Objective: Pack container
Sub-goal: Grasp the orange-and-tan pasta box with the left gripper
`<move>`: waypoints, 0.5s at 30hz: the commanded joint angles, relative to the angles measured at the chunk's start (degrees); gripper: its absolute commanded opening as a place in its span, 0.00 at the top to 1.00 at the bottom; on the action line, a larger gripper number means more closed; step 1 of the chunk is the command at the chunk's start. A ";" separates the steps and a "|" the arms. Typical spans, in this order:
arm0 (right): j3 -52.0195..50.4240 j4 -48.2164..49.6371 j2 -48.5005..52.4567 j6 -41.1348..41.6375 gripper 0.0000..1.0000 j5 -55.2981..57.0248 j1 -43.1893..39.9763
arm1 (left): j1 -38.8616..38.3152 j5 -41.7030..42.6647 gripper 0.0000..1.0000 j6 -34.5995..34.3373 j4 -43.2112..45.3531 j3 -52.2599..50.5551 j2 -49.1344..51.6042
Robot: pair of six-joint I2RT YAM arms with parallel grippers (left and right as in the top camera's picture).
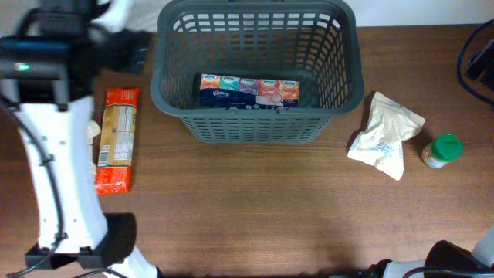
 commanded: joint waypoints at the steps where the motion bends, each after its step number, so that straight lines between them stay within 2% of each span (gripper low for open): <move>1: 0.37 0.15 0.13 0.46 0.01 0.68 -0.31 | 9.35 7.48 0.01 -7.72 -3.89 -3.58 3.58; 3: 0.37 0.15 0.13 0.46 0.01 0.68 -0.31 | 13.77 10.32 0.01 -7.69 -4.92 -6.82 4.98; 8: 0.37 0.15 0.13 0.46 0.01 0.68 -0.31 | 20.28 10.80 0.01 -6.58 -2.99 -18.86 9.81; 12: 0.37 0.15 0.13 0.46 0.01 0.68 -0.31 | 21.42 10.73 0.00 -1.86 1.40 -29.83 14.23; 15: 0.37 0.15 0.13 0.46 0.01 0.68 -0.31 | 20.96 10.75 0.03 -1.01 5.20 -35.01 17.35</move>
